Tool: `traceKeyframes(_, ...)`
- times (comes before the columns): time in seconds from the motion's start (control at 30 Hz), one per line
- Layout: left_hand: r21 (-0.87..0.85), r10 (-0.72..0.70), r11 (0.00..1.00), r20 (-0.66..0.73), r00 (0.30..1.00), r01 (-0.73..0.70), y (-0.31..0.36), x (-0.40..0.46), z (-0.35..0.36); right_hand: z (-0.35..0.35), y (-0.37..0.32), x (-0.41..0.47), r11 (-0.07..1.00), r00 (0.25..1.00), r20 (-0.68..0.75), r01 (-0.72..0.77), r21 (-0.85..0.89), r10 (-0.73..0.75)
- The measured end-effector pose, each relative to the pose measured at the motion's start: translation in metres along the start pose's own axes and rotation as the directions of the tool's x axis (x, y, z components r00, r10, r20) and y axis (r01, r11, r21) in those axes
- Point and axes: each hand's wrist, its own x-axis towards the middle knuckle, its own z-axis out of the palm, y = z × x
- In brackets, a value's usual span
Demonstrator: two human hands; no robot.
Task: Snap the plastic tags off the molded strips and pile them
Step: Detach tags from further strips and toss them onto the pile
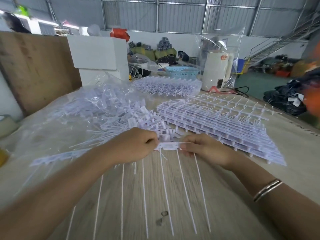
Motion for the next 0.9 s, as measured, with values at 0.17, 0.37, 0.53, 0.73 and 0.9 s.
traceKeyframes(0.17, 0.208, 0.088, 0.975, -0.044, 0.995, -0.077, 0.016, -0.001, 0.012, 0.01, 0.003, -0.001, 0.993, 0.995, -0.056, 0.085, 0.083, -0.081)
traceKeyframes(0.37, 0.163, 0.132, 0.98, -0.098, 0.986, -0.115, 0.015, 0.0, 0.029, 0.015, 0.004, -0.005, 0.971, 0.97, -0.071, 0.226, -0.076, -0.232)
traceKeyframes(0.53, 0.227, 0.17, 0.965, -0.145, 0.975, -0.134, 0.006, -0.002, 0.04, 0.017, 0.007, -0.003, 0.89, 0.931, -0.101, 0.299, -0.344, -0.352)
traceKeyframes(0.73, 0.249, 0.215, 0.954, -0.183, 0.959, -0.166, -0.002, 0.0, 0.046, 0.022, 0.016, 0.001, 0.943, 0.955, -0.069, 0.269, -0.195, -0.287)
traceKeyframes(0.9, -0.092, 0.128, 0.985, -0.203, 0.971, -0.149, 0.0, -0.002, 0.046, 0.022, 0.015, 0.0, 0.899, 0.913, -0.106, 0.359, -0.252, -0.394)
